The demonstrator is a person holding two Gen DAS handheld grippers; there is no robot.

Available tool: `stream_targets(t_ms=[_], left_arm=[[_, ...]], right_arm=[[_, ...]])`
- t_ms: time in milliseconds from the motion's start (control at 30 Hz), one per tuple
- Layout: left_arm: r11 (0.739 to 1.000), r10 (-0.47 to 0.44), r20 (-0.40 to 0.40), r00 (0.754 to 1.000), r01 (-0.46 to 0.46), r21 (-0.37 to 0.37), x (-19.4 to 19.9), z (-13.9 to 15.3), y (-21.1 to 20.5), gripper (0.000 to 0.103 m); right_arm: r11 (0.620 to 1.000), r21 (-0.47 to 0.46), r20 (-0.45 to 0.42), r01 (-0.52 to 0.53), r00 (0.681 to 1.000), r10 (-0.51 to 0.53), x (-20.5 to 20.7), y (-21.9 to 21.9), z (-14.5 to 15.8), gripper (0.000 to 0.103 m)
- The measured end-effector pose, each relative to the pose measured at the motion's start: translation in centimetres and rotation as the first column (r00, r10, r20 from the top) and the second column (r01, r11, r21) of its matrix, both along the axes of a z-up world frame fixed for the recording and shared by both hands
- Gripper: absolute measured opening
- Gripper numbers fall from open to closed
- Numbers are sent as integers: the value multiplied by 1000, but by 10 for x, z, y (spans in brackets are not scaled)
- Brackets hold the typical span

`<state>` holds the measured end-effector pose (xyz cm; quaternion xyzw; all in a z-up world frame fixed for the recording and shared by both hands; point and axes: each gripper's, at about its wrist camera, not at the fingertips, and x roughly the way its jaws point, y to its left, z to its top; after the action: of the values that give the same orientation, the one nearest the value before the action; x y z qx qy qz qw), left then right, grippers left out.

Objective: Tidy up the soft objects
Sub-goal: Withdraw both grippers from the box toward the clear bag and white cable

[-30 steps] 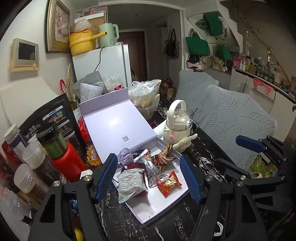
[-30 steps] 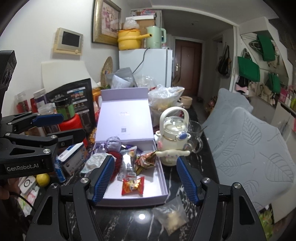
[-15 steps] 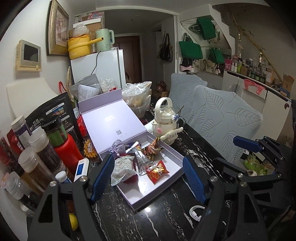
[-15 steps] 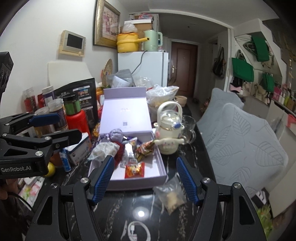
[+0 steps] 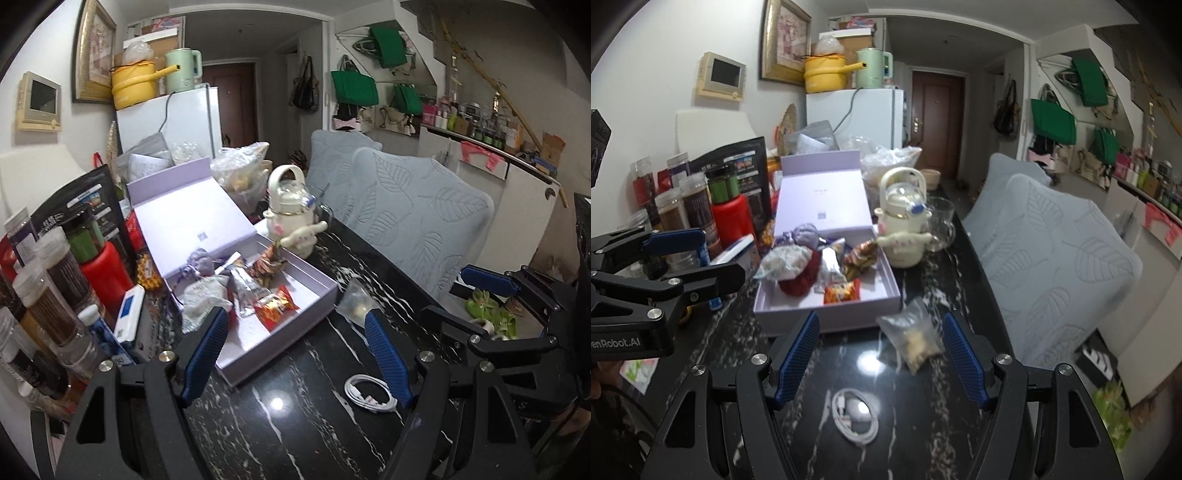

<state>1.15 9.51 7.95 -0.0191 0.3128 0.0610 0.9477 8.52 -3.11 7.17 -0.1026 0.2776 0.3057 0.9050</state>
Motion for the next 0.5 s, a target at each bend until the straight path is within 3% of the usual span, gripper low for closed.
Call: stream_targets(t_ms=[500], left_arm=[[992,-118,-90,989,113,-61,4,-53,-31,76]], right_arm=[[997,-23,-66,74,995,-75,-12,-38,-40,74]])
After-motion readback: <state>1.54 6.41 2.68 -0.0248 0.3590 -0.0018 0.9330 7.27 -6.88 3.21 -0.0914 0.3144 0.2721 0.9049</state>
